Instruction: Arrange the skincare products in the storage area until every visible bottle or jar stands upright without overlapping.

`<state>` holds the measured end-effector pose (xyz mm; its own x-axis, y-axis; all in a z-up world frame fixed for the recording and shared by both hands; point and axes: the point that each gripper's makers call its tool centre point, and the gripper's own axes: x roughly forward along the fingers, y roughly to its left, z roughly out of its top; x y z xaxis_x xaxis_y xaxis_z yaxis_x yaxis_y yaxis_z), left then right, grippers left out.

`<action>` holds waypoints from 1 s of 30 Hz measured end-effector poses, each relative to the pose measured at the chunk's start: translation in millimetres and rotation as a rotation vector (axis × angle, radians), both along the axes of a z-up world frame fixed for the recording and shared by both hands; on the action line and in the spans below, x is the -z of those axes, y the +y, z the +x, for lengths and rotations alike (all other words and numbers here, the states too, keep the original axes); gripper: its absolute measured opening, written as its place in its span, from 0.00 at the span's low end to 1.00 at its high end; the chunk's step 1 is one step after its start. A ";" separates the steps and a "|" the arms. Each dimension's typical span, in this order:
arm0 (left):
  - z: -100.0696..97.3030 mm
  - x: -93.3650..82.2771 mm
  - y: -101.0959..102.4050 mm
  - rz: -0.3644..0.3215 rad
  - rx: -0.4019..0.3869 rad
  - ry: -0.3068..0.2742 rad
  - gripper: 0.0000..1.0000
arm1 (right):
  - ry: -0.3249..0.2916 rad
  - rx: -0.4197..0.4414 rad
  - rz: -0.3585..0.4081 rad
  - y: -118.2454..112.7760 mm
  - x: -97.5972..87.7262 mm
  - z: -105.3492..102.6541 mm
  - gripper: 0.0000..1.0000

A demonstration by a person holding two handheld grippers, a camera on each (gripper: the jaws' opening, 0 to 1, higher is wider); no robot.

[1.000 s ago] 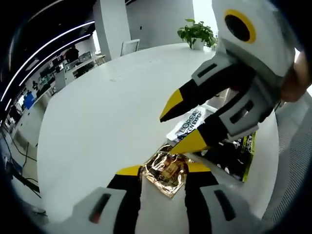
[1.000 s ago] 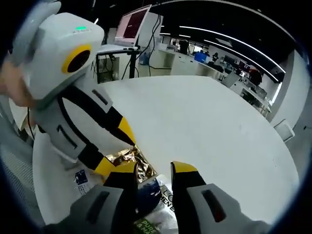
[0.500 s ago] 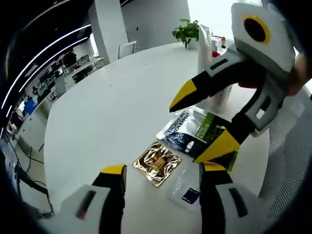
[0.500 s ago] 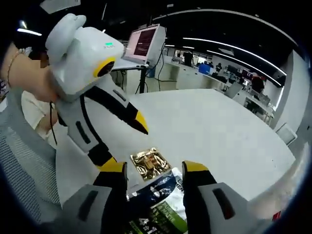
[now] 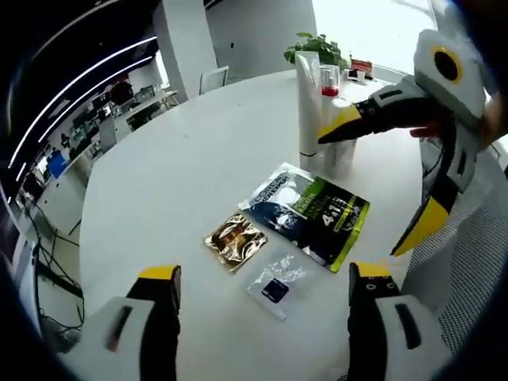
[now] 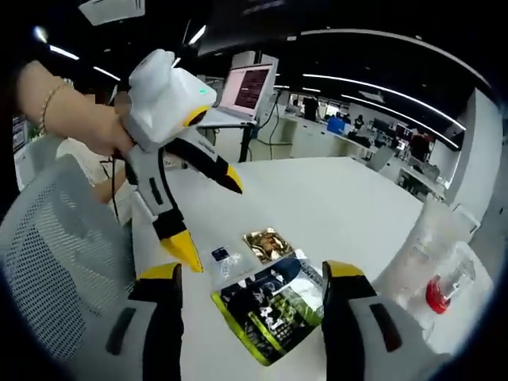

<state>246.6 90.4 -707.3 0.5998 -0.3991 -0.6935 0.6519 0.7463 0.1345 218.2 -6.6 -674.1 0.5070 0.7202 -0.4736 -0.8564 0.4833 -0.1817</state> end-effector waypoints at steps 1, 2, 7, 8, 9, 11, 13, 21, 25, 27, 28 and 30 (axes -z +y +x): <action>-3.8 -1.8 0.5 -0.007 -0.008 -0.002 0.92 | -0.001 0.023 0.016 -8.4 -3.0 -2.3 0.75; -6.6 -3.1 1.3 -0.012 -0.013 -0.002 0.94 | 0.002 0.045 0.027 -16.3 -7.3 -5.1 0.78; -20.7 -11.4 7.5 -0.069 -0.086 0.008 0.99 | 0.033 0.158 0.083 -63.6 -15.0 -11.1 0.95; -22.4 -13.1 8.3 -0.082 -0.095 0.007 0.99 | 0.036 0.176 0.089 -70.1 -18.0 -11.8 0.98; -24.8 -15.3 11.2 -0.098 -0.109 0.009 0.99 | 0.032 0.204 0.103 -80.9 -22.2 -10.9 1.00; -29.1 -21.5 12.5 -0.122 -0.136 0.003 0.99 | 0.029 0.253 0.118 -95.7 -28.7 -9.2 1.00; -35.8 -31.3 12.6 -0.155 -0.161 -0.006 0.99 | 0.028 0.310 0.168 -110.4 -38.2 -7.1 1.00; -52.4 -56.9 22.5 -0.240 -0.252 -0.055 0.99 | 0.009 0.435 0.240 -145.0 -53.0 -13.2 1.00; -59.8 -60.2 21.1 -0.252 -0.253 -0.084 0.99 | 0.009 0.445 0.256 -145.5 -58.9 -16.6 1.00; -61.7 -57.4 24.3 -0.256 -0.268 -0.078 0.99 | 0.002 0.438 0.248 -146.5 -57.8 -17.7 0.99; -62.7 -57.5 24.5 -0.261 -0.270 -0.080 0.99 | 0.001 0.436 0.237 -147.4 -56.9 -17.6 0.99; -64.4 -57.6 24.8 -0.261 -0.274 -0.086 0.99 | -0.002 0.438 0.228 -149.7 -57.1 -18.8 0.99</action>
<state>182.1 115.1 -649.7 0.7604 -0.3726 -0.5320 0.4183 0.9075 -0.0376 199.4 -156.3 -617.0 0.7858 0.5248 -0.3274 -0.5639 0.8253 -0.0307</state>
